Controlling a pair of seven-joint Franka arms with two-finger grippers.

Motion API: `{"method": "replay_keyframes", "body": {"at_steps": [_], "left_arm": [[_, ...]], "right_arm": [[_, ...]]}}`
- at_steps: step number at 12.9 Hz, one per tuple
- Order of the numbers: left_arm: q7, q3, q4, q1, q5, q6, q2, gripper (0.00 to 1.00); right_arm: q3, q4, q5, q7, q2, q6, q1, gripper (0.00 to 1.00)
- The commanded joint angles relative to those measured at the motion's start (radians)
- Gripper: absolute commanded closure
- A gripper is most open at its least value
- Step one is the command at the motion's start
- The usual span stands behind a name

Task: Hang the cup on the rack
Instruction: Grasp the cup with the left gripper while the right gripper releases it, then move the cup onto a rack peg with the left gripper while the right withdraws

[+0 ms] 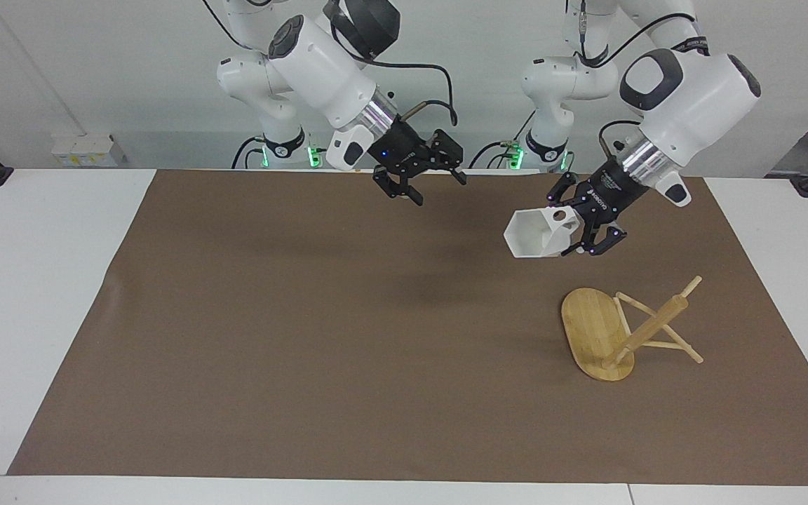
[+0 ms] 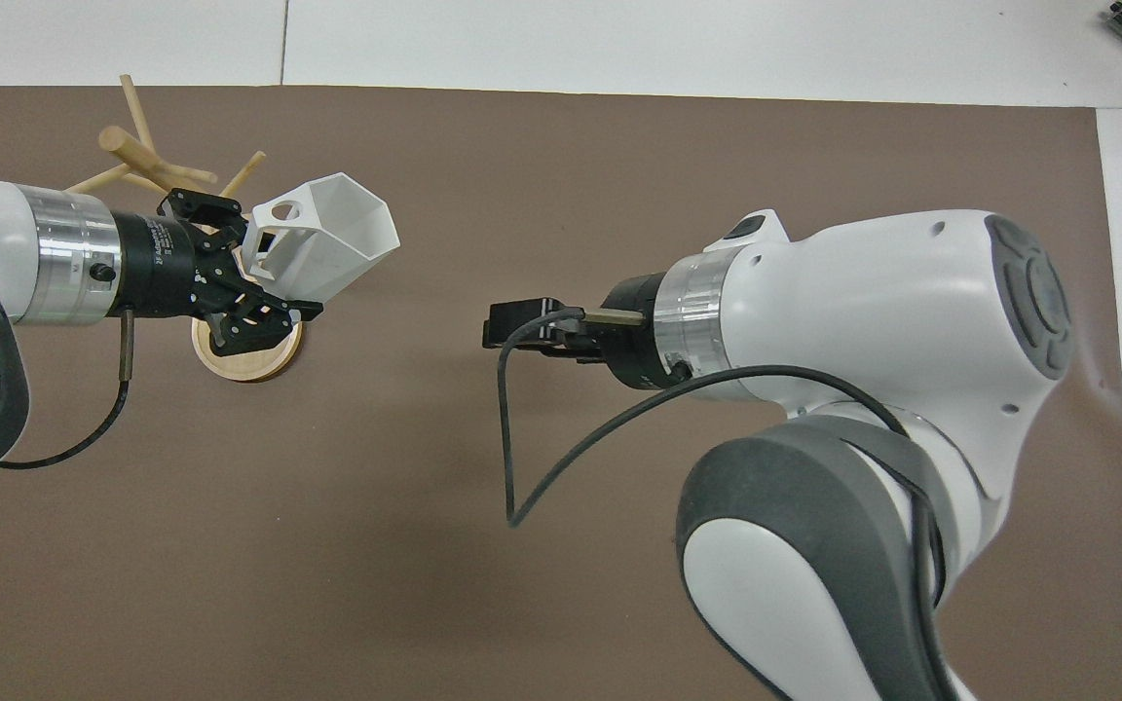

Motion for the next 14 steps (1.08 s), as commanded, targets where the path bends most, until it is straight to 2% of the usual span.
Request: {"method": "replay_keyframes", "body": {"at_steps": [1,3,6,10,13,14], "left_arm": [[-0.098,-0.004,-0.008,0.004,0.032,0.050,0.029,1.00],[-0.171,-0.002,-0.007,0.031,0.050,0.072,0.053,1.00],[-0.264,-0.002,-0.008,0.045,0.055,0.101,0.080,1.00],[-0.336,-0.002,-0.018,0.060,0.092,0.156,0.096,1.00],[-0.355,-0.002,-0.039,0.079,0.093,0.194,0.096,1.00],[-0.369,-0.002,-0.042,0.082,0.092,0.194,0.096,1.00]], "right_arm": [[0.005,-0.008,-0.111,-0.141,-0.061,-0.156,-0.101,0.00],[0.005,-0.007,-0.193,-0.267,-0.097,-0.239,-0.195,0.00],[0.005,-0.005,-0.205,-0.473,-0.127,-0.322,-0.359,0.00],[-0.026,0.003,-0.217,-0.506,-0.161,-0.374,-0.504,0.00],[-0.021,0.050,-0.481,-0.504,-0.193,-0.382,-0.493,0.00],[-0.018,0.052,-0.517,-0.501,-0.203,-0.394,-0.492,0.00]]}}
